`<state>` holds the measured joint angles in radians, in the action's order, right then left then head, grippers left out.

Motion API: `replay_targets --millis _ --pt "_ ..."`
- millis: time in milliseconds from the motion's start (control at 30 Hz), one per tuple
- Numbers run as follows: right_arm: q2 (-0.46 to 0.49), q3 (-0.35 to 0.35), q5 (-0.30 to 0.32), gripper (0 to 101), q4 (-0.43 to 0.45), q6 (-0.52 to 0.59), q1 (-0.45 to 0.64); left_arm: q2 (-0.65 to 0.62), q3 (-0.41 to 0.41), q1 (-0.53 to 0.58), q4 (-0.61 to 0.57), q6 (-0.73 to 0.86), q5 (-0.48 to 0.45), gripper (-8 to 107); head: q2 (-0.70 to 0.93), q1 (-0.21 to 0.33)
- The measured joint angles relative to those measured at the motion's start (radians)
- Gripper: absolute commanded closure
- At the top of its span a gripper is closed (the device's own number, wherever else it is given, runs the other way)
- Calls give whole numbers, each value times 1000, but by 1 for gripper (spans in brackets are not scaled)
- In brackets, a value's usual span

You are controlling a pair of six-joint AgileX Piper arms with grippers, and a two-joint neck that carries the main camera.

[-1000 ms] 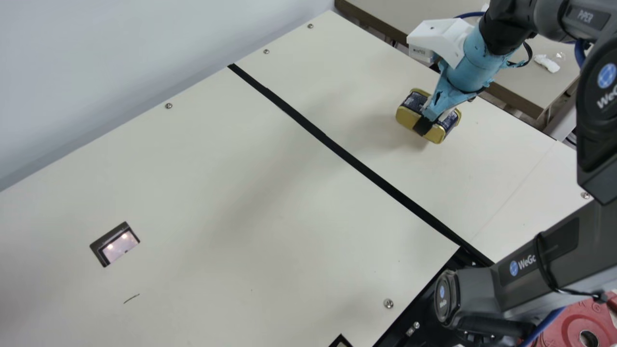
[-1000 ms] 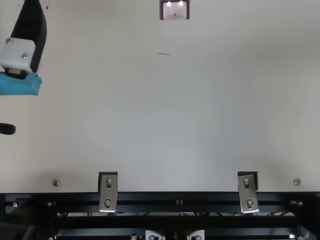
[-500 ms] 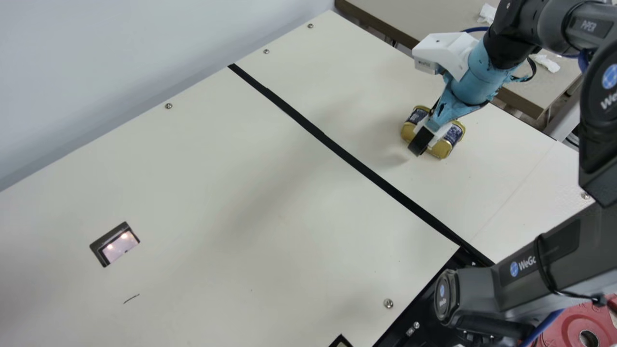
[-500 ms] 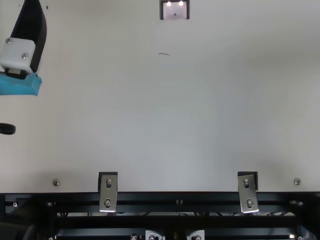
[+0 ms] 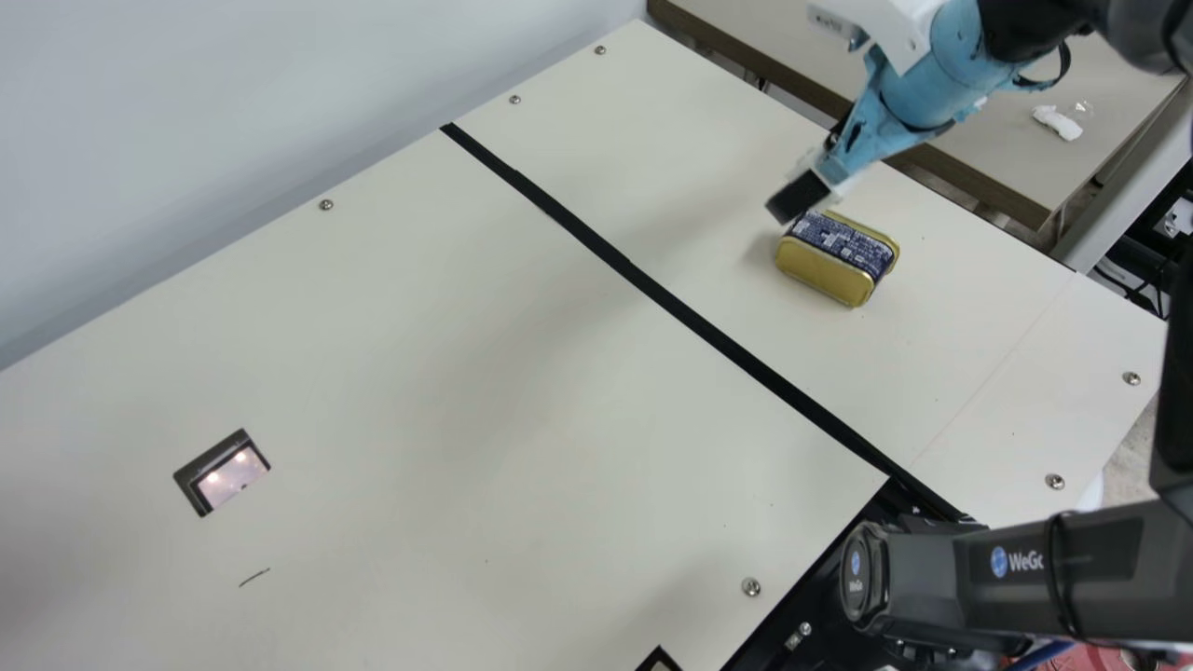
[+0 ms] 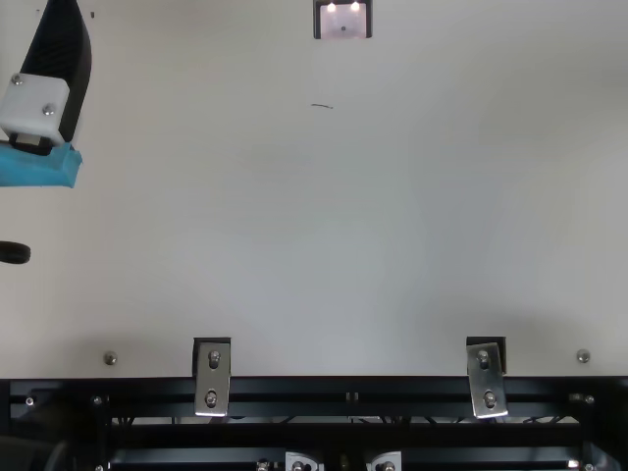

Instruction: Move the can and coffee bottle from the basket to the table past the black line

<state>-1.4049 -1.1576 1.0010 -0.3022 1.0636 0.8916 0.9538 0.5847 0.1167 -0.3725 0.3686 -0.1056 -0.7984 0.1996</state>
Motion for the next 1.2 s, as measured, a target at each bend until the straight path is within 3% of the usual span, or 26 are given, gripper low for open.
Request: replay_targets --millis 300,700,1200 --pt "86 -46 207 0 -226 -61 -59 0 0 0 0 0 0 9 0 0" --pt "208 120 220 0 -402 -245 -332 0 0 0 0 0 0 9 0 0" --pt "444 166 221 0 -456 -575 -632 0 0 0 0 0 0 9 0 0"
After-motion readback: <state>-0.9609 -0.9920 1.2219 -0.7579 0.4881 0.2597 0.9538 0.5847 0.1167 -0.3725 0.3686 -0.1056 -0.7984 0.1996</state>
